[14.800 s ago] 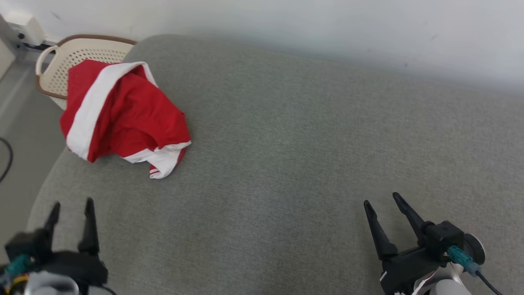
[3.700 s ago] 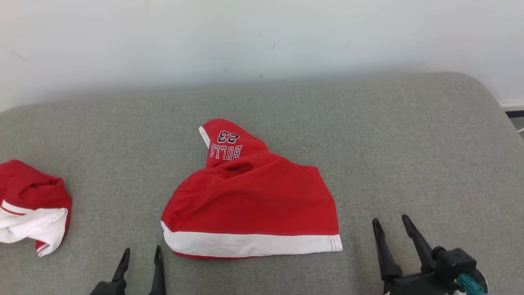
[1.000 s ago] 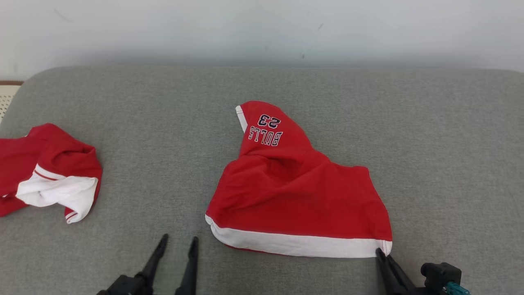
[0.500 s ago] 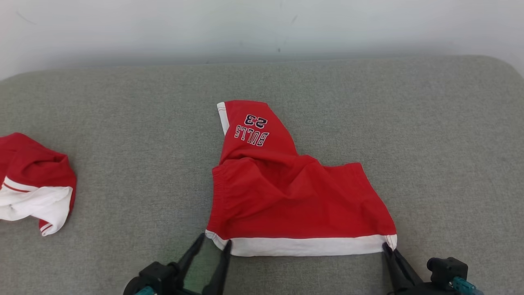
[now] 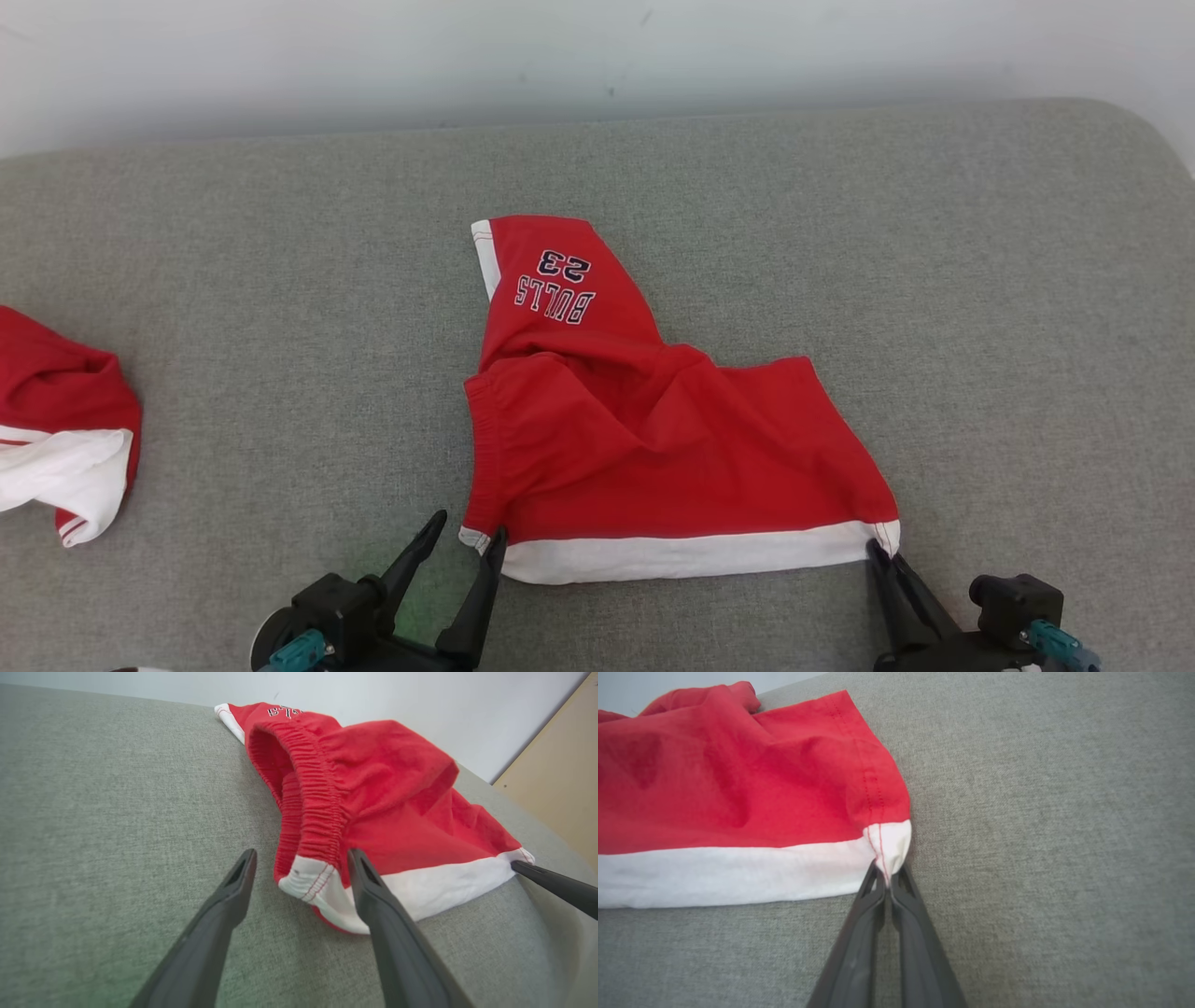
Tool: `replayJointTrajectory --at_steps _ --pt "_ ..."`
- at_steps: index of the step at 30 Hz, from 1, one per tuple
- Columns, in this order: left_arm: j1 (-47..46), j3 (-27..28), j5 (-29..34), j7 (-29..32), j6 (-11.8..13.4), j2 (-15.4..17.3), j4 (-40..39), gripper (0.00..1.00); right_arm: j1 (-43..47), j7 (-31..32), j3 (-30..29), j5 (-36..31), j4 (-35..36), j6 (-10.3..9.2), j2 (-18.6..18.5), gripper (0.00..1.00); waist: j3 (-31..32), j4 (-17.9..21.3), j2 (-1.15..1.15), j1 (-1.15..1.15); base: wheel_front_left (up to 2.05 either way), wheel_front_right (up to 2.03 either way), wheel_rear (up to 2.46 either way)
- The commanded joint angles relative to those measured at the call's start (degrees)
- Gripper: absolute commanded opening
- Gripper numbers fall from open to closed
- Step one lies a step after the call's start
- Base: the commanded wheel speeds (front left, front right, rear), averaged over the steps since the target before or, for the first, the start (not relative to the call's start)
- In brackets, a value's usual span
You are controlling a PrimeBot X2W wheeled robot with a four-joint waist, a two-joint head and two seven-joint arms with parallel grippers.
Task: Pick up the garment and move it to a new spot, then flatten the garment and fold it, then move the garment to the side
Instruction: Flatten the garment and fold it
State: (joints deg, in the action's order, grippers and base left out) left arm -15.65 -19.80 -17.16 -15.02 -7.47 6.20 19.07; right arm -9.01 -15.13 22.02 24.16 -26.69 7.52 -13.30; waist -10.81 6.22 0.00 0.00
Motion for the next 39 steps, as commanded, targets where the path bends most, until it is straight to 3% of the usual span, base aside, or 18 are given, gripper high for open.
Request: replayJointTrajectory --at_steps 1,12,13,14,15,22,28,33,39 --pt "-0.7 -0.5 -0.3 -0.2 0.0 0.7 0.3 1.0 -0.6 0.0 0.0 -0.1 0.1 -0.06 -0.1 0.0 -0.1 0.0 0.0 0.0 0.0 0.0 0.0" --pt "-1.9 -3.1 -2.2 -0.2 0.0 1.8 2.4 1.0 -0.8 0.0 0.5 -0.1 0.4 -0.06 0.2 0.0 -0.5 0.3 0.0 0.0 0.0 0.0 0.0" --pt "-2.1 -3.0 -2.3 -0.2 0.0 1.9 2.7 0.76 -0.9 0.0 0.5 -0.1 0.5 -0.06 0.3 0.0 -0.6 0.3 0.0 0.0 0.0 0.0 0.0" --pt "-2.1 -3.0 -2.4 -0.2 0.0 1.8 2.9 0.42 -1.0 0.0 0.6 -0.1 0.6 -0.06 0.3 0.0 -0.6 0.3 0.0 0.0 0.0 0.0 0.0" --pt "-2.2 -3.3 -2.5 -0.2 0.0 1.9 3.2 0.0 -1.1 0.0 0.5 0.0 0.8 -0.06 0.4 0.0 -0.6 0.3 0.0 0.0 0.0 0.0 0.0" --pt "-1.5 -4.8 -3.6 -0.2 0.0 2.7 2.6 0.0 -1.2 0.0 -0.8 0.3 2.4 -0.06 0.7 0.0 0.7 -0.3 0.0 0.0 0.0 0.0 0.0" --pt "-1.5 -3.6 -2.6 -0.2 0.0 4.3 -3.0 0.0 -2.7 0.0 -2.2 0.5 5.9 -0.06 0.6 0.0 3.6 -1.6 0.0 0.0 0.0 0.0 0.0" --pt "-7.6 -5.5 -1.8 -0.2 0.0 7.7 -6.7 0.0 -7.9 0.0 -1.2 0.6 8.7 -0.06 -0.8 0.0 6.2 -2.9 0.0 0.0 0.0 0.0 0.0" --pt "-21.6 -10.4 -2.6 -0.2 0.0 13.2 -3.4 0.0 -18.4 0.0 -1.9 0.0 9.5 -0.06 -2.1 0.0 8.4 -4.2 0.0 0.0 0.0 0.0 0.0"
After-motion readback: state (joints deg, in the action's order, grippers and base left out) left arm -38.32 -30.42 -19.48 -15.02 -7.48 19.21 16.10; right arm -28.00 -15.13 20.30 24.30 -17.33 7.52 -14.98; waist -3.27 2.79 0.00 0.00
